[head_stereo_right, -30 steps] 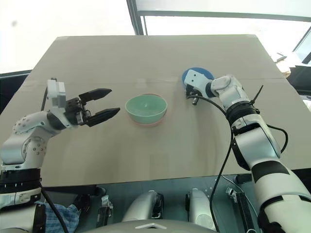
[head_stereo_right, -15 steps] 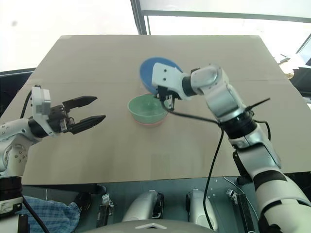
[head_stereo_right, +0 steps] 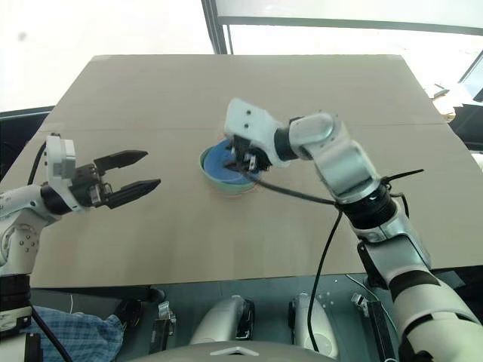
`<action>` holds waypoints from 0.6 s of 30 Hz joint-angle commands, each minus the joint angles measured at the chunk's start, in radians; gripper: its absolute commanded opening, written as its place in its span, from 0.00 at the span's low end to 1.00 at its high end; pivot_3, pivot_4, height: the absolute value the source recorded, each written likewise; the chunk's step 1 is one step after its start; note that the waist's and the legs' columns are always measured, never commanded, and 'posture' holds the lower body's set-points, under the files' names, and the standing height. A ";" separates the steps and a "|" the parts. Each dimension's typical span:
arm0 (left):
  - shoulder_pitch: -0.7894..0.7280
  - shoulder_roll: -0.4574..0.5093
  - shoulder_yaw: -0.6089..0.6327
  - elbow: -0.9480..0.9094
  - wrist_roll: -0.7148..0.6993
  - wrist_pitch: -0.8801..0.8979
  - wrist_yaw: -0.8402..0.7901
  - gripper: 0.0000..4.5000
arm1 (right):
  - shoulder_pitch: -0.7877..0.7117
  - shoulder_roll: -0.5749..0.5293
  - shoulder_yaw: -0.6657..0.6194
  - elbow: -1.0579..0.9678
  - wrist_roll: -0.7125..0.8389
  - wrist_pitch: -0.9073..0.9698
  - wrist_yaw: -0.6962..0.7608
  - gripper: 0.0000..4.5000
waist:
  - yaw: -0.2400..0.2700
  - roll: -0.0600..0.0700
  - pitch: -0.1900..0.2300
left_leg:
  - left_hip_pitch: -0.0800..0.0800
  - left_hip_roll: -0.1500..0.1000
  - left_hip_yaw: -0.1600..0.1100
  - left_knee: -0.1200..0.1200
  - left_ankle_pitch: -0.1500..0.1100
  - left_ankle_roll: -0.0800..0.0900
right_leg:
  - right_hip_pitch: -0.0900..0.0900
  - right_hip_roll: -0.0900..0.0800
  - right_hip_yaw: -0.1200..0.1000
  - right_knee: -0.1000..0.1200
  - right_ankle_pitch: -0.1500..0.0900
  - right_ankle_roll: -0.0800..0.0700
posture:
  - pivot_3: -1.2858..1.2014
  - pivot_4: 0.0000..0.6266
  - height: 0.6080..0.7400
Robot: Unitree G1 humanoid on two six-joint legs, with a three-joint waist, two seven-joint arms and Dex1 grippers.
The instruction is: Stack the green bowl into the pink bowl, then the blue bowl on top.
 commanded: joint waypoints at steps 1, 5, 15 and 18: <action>0.022 -0.005 0.027 -0.075 -0.022 0.018 0.028 1.00 | 0.067 -0.067 -0.156 -0.089 0.098 0.012 -0.002 0.42 | 0.005 0.000 0.000 | 0.000 0.000 0.000 0.000 0.000 0.000 | 0.000 0.000 0.000 0.000 0.000 0.000 | 0.52 0.24 1.00; 0.052 -0.022 0.027 -0.099 -0.004 0.031 0.088 1.00 | 0.227 -0.148 -0.281 -0.162 0.183 -0.012 -0.010 0.42 | 0.016 -0.001 0.000 | 0.000 0.000 0.000 -0.001 -0.001 0.002 | 0.001 -0.001 0.000 -0.002 0.000 0.000 | 0.52 0.24 1.00; 0.086 -0.042 0.020 -0.134 0.021 0.001 0.124 1.00 | 0.609 -0.331 -0.534 -0.190 0.361 -0.210 0.101 0.42 | 0.010 0.000 0.000 | 0.002 0.001 0.002 0.000 -0.003 0.005 | 0.002 -0.001 0.002 0.000 0.000 0.000 | 0.52 0.24 1.00; 0.103 -0.043 0.022 -0.139 0.031 -0.013 0.126 1.00 | 0.669 -0.361 -0.580 -0.168 0.400 -0.258 0.138 0.42 | 0.016 0.000 0.000 | 0.003 0.002 0.001 -0.001 -0.002 0.004 | 0.003 0.000 0.001 0.000 0.000 0.000 | 0.52 0.24 1.00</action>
